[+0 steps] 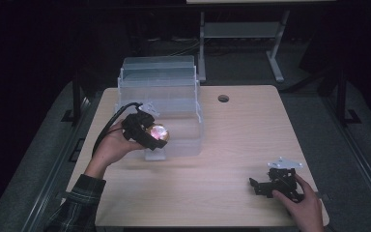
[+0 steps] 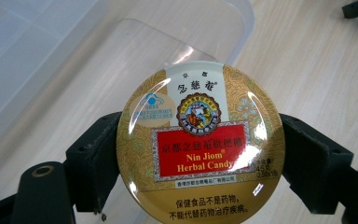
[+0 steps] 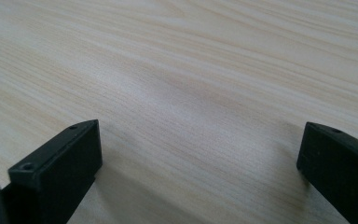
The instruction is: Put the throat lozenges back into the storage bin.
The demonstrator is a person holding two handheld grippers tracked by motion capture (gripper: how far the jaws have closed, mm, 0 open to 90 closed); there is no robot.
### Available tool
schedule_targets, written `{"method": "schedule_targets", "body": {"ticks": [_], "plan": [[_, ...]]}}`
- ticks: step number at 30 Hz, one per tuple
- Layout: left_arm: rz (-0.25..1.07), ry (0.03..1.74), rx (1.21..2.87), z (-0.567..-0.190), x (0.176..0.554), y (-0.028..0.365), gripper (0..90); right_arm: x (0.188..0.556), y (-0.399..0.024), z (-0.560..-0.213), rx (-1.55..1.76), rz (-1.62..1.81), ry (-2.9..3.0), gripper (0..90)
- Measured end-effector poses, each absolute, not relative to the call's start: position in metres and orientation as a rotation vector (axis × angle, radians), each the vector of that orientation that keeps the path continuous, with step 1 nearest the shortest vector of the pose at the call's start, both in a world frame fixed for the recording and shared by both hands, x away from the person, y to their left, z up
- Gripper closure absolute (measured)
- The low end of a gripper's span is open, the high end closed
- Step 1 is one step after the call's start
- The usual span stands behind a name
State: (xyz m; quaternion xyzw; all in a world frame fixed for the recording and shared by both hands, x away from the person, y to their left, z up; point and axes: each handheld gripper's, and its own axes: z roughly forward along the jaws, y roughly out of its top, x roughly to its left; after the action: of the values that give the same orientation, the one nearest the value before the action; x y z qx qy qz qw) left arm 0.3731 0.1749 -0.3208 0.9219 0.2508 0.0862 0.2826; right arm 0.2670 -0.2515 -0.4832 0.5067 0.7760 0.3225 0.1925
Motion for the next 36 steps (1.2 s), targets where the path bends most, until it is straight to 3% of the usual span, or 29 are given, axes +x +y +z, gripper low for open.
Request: {"method": "schedule_targets", "body": {"ticks": [36], "plan": [[0.289,0.888,2.440,-0.320,0.398,0.242,19.8,0.267,-0.251,-0.483,1.423,0.904,2.177,0.0]]}}
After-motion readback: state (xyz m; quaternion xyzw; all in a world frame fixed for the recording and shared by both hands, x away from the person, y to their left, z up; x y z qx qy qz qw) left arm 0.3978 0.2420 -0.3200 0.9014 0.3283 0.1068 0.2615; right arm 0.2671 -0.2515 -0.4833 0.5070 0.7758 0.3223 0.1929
